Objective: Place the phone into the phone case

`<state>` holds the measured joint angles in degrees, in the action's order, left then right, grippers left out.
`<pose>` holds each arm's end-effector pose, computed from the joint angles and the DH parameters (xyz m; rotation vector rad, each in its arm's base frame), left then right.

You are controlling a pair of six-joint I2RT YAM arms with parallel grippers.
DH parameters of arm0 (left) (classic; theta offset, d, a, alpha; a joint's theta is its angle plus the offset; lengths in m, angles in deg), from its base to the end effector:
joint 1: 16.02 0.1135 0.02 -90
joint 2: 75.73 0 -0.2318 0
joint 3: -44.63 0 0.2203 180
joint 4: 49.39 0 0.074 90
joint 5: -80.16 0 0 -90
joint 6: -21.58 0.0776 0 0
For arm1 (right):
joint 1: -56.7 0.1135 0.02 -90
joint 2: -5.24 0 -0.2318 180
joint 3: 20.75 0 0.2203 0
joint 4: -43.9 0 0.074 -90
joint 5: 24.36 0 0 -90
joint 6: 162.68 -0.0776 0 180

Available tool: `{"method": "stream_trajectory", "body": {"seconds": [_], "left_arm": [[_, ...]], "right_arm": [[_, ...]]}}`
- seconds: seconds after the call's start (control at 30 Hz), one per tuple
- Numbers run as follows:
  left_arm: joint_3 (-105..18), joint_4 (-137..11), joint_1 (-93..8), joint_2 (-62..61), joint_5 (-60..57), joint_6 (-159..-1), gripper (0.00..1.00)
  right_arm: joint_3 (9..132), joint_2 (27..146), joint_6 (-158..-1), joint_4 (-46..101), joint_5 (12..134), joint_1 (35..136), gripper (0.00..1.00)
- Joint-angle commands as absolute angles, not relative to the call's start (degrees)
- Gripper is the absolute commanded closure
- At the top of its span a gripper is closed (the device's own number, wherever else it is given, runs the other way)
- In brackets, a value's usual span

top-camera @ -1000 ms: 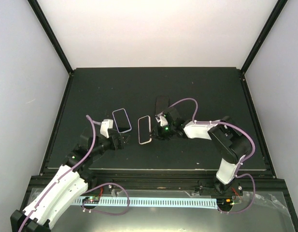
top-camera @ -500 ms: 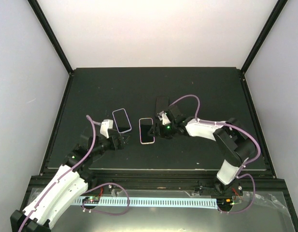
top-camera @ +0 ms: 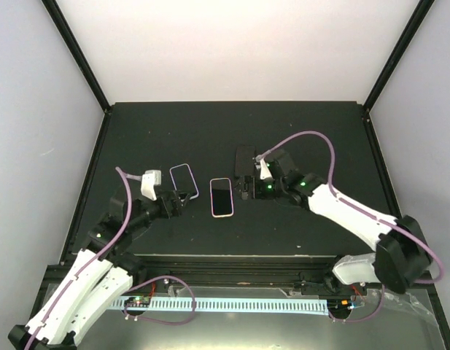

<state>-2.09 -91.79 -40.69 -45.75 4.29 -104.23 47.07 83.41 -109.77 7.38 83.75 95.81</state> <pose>0.1418 -0.0860 0.2282 -0.0413 2.1271 -0.8990 0.2100 0.2018 0.1930 -0.2075 2.5705 0.9504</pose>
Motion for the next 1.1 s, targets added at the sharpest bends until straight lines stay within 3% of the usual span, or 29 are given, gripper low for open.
{"method": "stream_trajectory", "body": {"seconds": [0.0,0.47,1.07], "left_arm": [[-10.2,-98.3,-40.1,-46.7,0.1,-101.1,0.01],[-23.4,-105.6,-40.1,-50.1,-1.1,-96.9,0.01],[-18.5,-104.5,-40.2,-52.2,-2.6,-98.0,0.01]], "right_arm": [[50.4,76.1,-108.7,0.1,75.2,95.5,0.00],[51.7,51.5,-111.3,-4.9,67.0,95.5,0.00],[45.5,44.9,-115.8,-3.9,65.8,95.5,0.00]]}}
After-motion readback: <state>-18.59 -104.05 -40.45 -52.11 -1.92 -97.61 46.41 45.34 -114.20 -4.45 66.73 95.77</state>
